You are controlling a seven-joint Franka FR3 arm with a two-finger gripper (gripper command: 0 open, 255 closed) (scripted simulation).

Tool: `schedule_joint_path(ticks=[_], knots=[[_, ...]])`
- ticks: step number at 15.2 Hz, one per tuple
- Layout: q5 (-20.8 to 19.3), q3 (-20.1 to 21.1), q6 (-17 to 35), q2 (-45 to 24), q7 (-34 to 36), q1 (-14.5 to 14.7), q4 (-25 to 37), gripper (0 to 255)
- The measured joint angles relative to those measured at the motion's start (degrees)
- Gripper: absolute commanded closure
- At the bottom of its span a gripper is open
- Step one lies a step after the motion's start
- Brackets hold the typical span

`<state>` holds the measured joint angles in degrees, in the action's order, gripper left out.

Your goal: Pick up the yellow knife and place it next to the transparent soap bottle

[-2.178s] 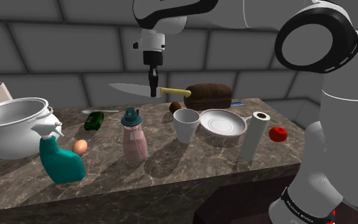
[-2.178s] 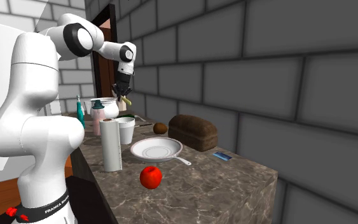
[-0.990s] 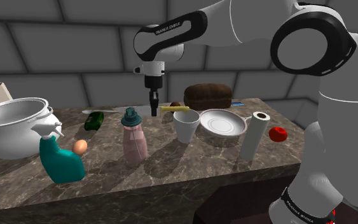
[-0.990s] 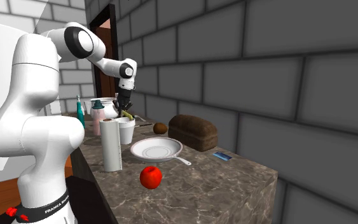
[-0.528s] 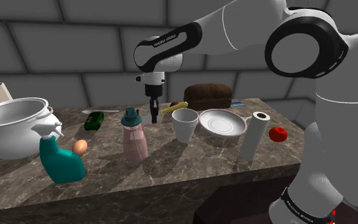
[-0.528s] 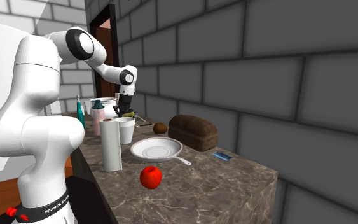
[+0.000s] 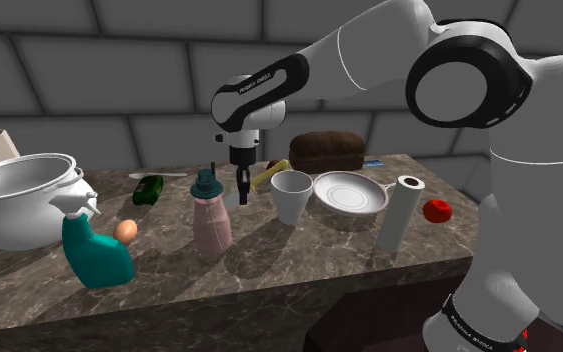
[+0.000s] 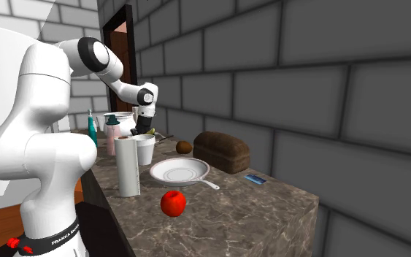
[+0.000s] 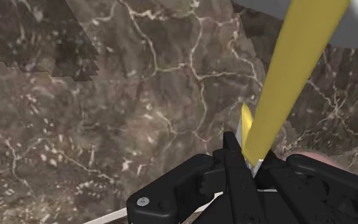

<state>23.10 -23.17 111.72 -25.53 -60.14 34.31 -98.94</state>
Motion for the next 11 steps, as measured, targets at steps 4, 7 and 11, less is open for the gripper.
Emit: schedule_joint_path(ticks=[4,7,11], knots=[[0.94,0.31,2.31,-1.25,-1.12,-0.32,-0.71,255],[1.2,0.51,2.99,-1.94,-1.21,-0.24,-1.23,255],[1.23,0.54,3.04,-2.12,-1.23,-0.26,-1.26,255]])
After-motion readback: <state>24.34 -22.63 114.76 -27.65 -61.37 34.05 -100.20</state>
